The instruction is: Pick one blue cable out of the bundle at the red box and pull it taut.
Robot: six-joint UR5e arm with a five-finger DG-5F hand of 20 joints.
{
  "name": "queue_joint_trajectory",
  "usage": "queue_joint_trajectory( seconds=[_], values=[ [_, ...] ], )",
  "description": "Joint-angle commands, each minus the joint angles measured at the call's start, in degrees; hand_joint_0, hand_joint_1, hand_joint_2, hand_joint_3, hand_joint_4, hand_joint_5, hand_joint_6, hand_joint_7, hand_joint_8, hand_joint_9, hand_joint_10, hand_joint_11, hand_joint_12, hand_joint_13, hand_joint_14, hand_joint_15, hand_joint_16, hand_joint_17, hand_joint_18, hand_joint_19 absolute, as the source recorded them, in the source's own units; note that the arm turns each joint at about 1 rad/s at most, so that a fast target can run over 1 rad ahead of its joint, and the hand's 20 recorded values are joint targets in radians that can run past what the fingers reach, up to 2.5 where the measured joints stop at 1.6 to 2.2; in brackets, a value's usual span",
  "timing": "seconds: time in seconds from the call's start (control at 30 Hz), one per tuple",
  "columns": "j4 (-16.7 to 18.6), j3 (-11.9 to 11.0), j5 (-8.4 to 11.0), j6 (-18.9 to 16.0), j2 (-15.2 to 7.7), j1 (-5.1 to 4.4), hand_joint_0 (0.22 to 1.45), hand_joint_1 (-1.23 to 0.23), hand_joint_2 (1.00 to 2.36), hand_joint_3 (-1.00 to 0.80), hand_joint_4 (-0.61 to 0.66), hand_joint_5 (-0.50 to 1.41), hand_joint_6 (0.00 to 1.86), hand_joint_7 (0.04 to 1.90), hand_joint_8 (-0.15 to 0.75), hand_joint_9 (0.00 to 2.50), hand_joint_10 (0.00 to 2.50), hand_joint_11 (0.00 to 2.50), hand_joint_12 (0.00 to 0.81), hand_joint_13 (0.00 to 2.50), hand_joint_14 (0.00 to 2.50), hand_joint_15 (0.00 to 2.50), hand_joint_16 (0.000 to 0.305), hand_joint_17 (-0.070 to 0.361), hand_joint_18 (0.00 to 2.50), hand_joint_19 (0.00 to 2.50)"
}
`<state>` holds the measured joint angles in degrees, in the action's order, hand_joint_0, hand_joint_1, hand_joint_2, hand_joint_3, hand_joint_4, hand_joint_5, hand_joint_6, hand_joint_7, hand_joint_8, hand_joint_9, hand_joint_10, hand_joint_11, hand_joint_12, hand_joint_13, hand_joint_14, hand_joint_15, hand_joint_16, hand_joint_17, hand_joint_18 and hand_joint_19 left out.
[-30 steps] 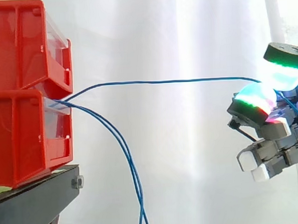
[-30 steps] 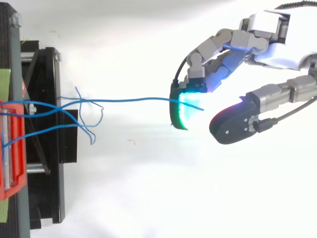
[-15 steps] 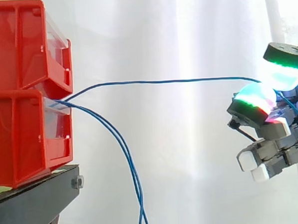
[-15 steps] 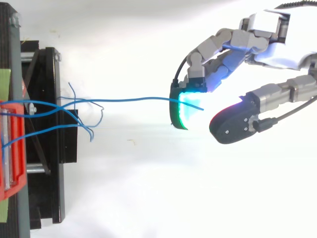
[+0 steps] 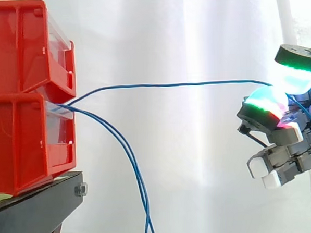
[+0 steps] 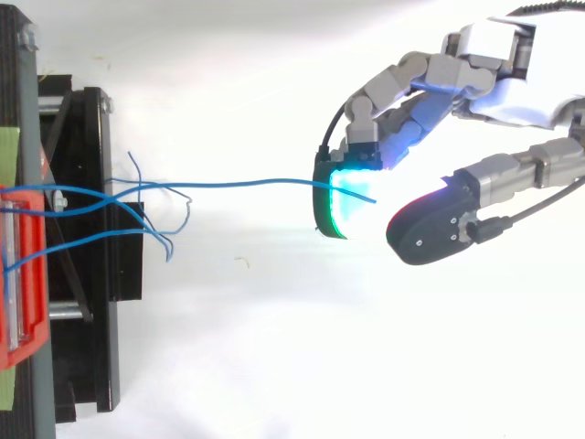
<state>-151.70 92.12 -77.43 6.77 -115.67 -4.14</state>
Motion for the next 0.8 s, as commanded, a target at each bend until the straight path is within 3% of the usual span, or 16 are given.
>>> queue_joint_trajectory(
  seconds=[0.0, 0.77],
  values=[
    [0.0, 0.0, 0.0, 0.0, 0.0, 0.01, 0.64, -0.72, 1.03, -0.06, -0.12, -0.18, 0.95, 1.13, 0.284, 0.93, 0.01, 1.01, 0.371, 0.62, 0.01, 0.38, 0.048, 0.107, 0.56, 0.25],
    [0.0, 0.0, 0.0, 0.0, 0.0, 0.01, 0.64, -0.72, 1.03, -0.07, -0.12, -0.18, 0.95, 1.13, 0.285, 0.93, 0.01, 1.0, 0.373, 0.62, 0.01, 0.38, 0.047, 0.106, 0.56, 0.25]
  ],
)
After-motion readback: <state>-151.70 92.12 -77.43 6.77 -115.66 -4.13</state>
